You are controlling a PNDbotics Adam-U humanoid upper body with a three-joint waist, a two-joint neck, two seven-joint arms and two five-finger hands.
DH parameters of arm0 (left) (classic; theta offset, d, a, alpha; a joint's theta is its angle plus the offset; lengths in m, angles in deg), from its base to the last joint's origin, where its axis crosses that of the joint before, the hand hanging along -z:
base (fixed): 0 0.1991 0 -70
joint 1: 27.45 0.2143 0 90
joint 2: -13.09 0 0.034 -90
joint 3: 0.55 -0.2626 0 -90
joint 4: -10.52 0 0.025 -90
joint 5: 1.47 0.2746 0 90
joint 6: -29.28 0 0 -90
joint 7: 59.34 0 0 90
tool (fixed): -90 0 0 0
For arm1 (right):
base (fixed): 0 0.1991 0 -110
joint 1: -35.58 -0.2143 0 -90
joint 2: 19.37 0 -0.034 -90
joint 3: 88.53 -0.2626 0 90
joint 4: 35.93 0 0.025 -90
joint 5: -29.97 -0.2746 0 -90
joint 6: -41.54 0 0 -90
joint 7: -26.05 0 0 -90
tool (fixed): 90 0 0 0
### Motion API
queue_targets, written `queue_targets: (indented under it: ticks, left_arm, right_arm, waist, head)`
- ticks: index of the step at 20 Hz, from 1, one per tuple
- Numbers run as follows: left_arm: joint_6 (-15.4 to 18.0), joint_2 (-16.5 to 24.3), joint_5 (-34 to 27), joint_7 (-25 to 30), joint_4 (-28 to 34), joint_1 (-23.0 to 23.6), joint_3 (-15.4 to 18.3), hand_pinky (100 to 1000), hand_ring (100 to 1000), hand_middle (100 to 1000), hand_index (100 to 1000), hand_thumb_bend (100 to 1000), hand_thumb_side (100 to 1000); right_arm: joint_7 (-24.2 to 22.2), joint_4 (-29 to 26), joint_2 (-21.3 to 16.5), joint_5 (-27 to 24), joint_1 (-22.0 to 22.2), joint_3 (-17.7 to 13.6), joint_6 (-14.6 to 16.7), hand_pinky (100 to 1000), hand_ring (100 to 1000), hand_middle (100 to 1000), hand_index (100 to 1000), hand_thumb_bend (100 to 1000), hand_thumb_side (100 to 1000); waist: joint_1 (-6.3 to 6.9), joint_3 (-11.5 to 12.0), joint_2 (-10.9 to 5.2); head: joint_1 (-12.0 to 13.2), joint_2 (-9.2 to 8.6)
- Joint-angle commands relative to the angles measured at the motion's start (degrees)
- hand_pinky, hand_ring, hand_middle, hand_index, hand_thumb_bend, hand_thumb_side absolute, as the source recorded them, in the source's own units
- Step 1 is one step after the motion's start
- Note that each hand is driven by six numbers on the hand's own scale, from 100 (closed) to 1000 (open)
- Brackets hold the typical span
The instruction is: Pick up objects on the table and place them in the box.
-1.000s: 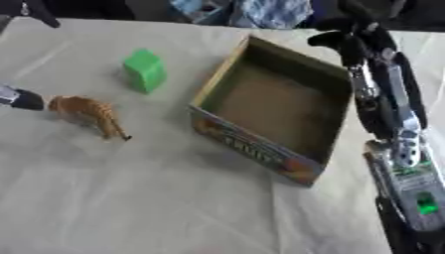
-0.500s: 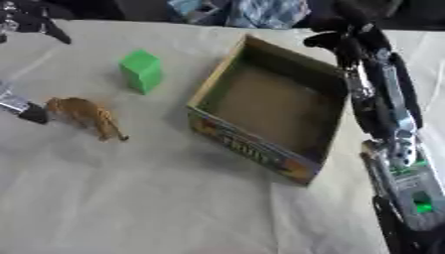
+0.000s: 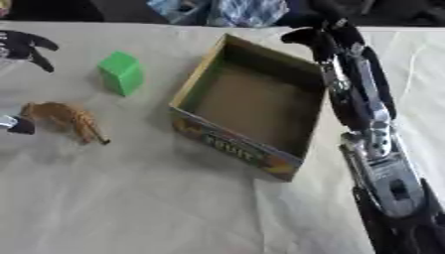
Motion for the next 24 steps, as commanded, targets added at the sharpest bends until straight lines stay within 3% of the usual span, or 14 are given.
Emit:
queue_targets:
  ticks: [1, 24]
  left_arm:
    - [0.5, 0.0, 1.4, -0.2, -2.0, -1.6, 0.9, 859, 904, 1000, 871, 640, 602]
    - [2.8, -5.1, 9.0, -5.6, -13.3, -2.2, 2.6, 817, 796, 1000, 858, 584, 530]
  right_arm:
    - [-0.3, -1.2, -0.5, -0.4, -0.6, -0.1, 0.0, 814, 705, 720, 940, 100, 772]
    - [-1.0, -1.2, 0.5, -0.4, -1.0, -0.1, -0.4, 813, 700, 714, 944, 100, 773]
  waist:
    - [0.13, -0.2, -0.75]
    - [-0.21, -1.5, 0.51]
  head:
    - [-0.1, -0.23]
    - [3.0, -1.86]
